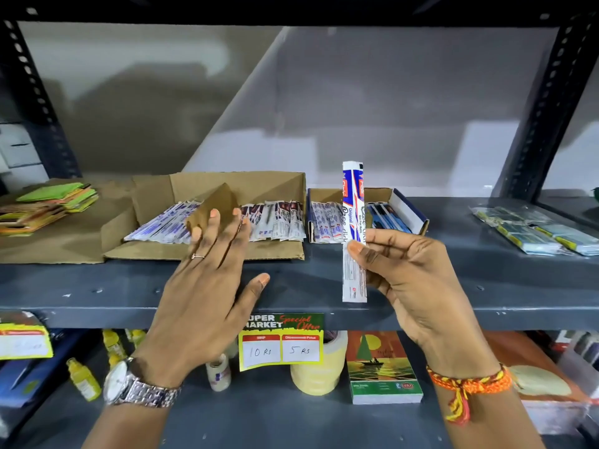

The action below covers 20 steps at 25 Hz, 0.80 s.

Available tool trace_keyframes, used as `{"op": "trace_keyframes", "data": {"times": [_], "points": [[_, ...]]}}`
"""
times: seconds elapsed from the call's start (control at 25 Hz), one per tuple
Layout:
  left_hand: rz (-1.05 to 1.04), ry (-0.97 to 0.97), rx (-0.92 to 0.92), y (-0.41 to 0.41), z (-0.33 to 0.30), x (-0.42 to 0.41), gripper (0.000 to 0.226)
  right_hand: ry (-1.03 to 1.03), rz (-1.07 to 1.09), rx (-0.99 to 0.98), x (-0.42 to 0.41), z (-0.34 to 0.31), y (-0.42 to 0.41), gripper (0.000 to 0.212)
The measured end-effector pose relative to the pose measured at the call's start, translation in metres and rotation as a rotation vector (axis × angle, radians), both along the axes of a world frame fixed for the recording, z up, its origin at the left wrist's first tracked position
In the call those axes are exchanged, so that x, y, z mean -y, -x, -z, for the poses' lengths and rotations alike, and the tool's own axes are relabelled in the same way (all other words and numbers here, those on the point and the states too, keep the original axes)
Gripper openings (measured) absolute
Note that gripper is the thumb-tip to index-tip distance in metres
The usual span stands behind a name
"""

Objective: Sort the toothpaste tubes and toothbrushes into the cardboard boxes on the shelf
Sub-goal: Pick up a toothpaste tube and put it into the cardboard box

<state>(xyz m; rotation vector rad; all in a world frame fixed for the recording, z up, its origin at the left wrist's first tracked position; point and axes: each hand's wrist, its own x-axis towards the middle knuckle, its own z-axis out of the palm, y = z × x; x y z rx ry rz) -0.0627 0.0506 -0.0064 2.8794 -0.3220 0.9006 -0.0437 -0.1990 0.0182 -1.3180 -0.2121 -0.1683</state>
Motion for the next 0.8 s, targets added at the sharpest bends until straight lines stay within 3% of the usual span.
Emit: {"op": "trace_keyframes", "data": {"times": [0.24,0.4,0.56,0.68,0.8], "points": [[-0.139,-0.01,0.047,0.002,-0.008,-0.038,0.08,0.214,-0.026,0.061,-0.022,-0.009,-0.024,0.029],[-0.284,0.062,-0.157,-0.01,-0.007,-0.056,0.095,0.444,-0.024,0.12,-0.057,-0.03,-0.058,0.033],[-0.294,0.093,-0.422,-0.027,-0.011,-0.063,0.101,0.755,-0.053,0.128,-0.109,-0.053,-0.101,0.022],[-0.285,0.102,-0.452,-0.035,-0.013,-0.064,0.108,1.042,0.031,0.13,-0.14,-0.058,-0.128,0.025],[-0.292,0.093,-0.435,-0.038,-0.011,-0.064,0.111,1.195,0.08,0.135,-0.159,-0.052,-0.141,0.024]]}}
